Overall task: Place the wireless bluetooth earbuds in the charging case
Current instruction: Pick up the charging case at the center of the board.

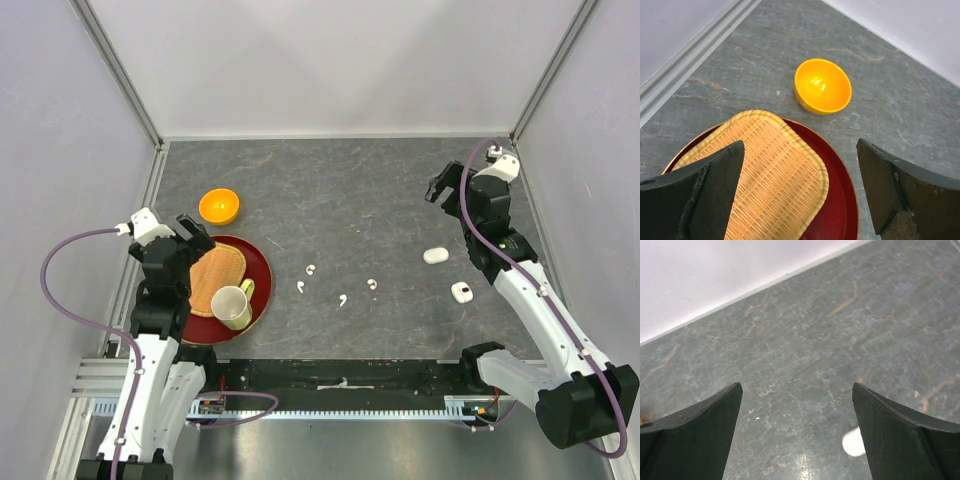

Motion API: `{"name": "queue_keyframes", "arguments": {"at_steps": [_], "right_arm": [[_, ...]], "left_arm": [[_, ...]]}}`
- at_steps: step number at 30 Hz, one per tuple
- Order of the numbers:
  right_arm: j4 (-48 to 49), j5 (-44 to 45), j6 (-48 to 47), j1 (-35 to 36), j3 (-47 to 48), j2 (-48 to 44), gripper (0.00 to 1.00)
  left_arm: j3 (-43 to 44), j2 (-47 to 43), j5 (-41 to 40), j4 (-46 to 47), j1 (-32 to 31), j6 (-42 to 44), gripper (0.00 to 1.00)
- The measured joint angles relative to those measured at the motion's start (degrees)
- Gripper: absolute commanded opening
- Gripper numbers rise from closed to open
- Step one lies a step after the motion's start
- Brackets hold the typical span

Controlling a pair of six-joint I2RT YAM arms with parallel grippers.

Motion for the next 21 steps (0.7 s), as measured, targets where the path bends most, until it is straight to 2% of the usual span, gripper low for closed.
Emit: {"name": "queue_keyframes", "arguments": {"at_steps": [4,8,15,21], "right_arm": [[-3.30,5.66,3.08,0.00,0.04,-0.02,0.98],[-6.38,5.51,5.38,-0.11,0.04,-2.34,0.98],[-11.52,2.38,14.49,-0.11,-1.36,-10.69,0.98],[-19.87,0.68,20.44,-0.26,-0.48,-2.93,0.97]], "left_arm": [[1.03,1.68,-1.88,-1.36,0.00,-1.42,1.00],[3.02,0.68,-1.22,-3.39,0.00,-1.95,1.00],[2.51,-4.15,9.01,-2.71,0.00,-0.28,1.00],[2.51,-4.35,12.35,-2.95,-0.02,1.46,1.00]]}}
